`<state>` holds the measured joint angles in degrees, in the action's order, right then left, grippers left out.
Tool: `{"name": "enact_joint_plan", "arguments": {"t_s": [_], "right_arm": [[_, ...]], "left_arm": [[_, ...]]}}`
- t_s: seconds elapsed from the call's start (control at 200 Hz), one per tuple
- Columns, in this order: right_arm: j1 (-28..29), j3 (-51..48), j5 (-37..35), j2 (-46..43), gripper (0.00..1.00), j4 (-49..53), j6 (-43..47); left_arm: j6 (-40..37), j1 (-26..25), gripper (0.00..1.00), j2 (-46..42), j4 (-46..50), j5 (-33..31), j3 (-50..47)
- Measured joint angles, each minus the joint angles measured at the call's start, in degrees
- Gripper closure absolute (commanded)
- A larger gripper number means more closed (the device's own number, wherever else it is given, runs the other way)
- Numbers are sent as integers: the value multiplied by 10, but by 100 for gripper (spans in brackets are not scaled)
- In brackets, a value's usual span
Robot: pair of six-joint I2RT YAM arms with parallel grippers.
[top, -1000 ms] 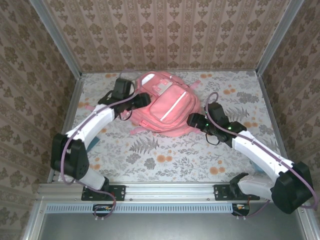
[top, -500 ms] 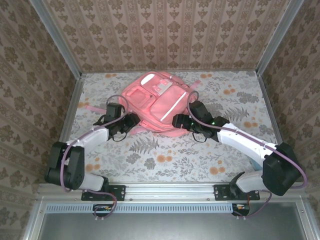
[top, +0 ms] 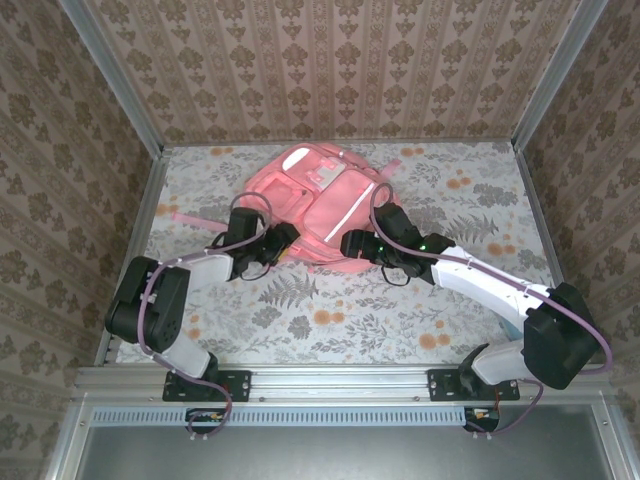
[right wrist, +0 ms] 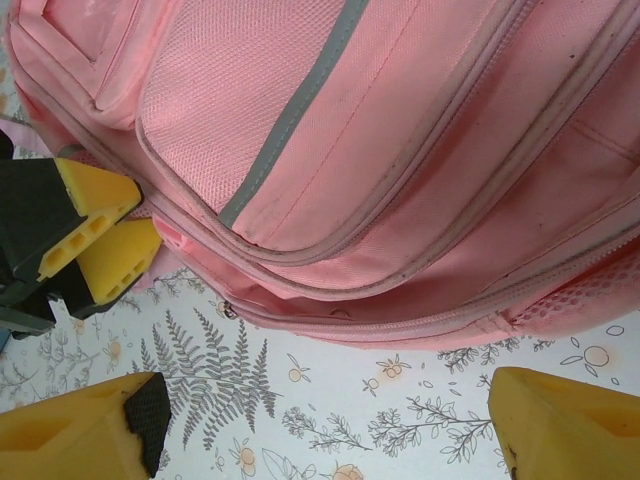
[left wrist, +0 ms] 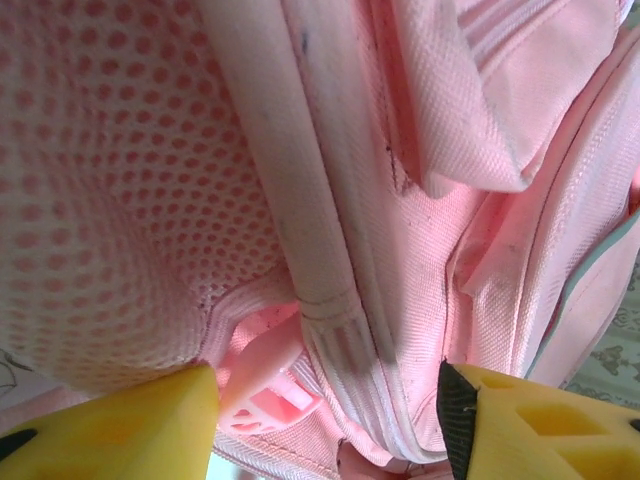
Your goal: Pack books, pencil case, and school supplies into a backpack
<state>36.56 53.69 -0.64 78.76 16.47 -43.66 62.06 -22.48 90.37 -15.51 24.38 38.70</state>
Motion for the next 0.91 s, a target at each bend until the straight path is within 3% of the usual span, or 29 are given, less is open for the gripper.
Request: {"name": "enact_joint_plan", "arguments": {"t_s": [0.365, 0.905], "right_arm": [[0, 0, 0, 2, 14, 0, 0], [1, 2, 0, 19, 14, -2, -4]], "left_arm": [[11, -31, 35, -88, 25, -38, -49], [96, -66, 56, 10, -111, -14, -65]]}}
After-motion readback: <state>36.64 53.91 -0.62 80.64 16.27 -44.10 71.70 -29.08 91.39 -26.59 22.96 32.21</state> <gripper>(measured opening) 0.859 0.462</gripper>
